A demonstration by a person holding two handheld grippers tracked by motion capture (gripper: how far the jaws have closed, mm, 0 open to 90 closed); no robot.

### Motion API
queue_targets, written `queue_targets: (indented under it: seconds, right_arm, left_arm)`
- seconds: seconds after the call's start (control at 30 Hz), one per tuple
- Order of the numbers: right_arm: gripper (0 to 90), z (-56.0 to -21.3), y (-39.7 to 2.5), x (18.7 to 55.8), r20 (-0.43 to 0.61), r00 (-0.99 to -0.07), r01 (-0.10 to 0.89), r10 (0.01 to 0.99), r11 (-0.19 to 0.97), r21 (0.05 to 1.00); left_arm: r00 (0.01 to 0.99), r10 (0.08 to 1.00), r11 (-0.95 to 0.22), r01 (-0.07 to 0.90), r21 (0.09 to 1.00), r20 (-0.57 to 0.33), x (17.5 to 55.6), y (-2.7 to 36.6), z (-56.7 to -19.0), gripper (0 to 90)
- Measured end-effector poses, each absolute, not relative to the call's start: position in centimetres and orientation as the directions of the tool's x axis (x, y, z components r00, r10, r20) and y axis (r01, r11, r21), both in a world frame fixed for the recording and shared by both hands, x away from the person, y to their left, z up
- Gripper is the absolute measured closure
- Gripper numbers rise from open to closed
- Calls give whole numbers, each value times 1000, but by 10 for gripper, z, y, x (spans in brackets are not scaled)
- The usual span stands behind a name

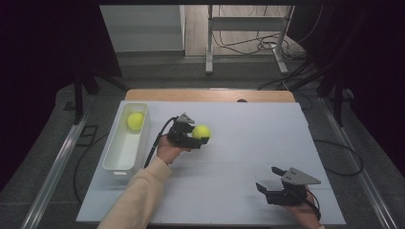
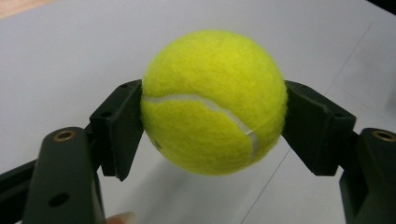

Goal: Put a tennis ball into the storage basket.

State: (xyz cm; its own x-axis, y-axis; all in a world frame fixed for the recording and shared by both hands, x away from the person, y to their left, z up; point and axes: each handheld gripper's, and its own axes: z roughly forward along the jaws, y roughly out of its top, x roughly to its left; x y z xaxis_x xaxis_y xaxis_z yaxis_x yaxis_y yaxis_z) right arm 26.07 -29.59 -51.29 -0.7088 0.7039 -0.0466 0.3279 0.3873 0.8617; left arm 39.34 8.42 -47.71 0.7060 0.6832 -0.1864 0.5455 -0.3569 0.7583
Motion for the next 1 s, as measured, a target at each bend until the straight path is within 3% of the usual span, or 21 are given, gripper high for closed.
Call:
queue_targets:
  seconds: [1.0]
  right_arm:
    - [156, -513, -296, 261, -53, -700, 332, 712, 390, 859]
  left_arm:
    - [719, 669, -286, 483, 827, -188, 373, 110, -452, 262]
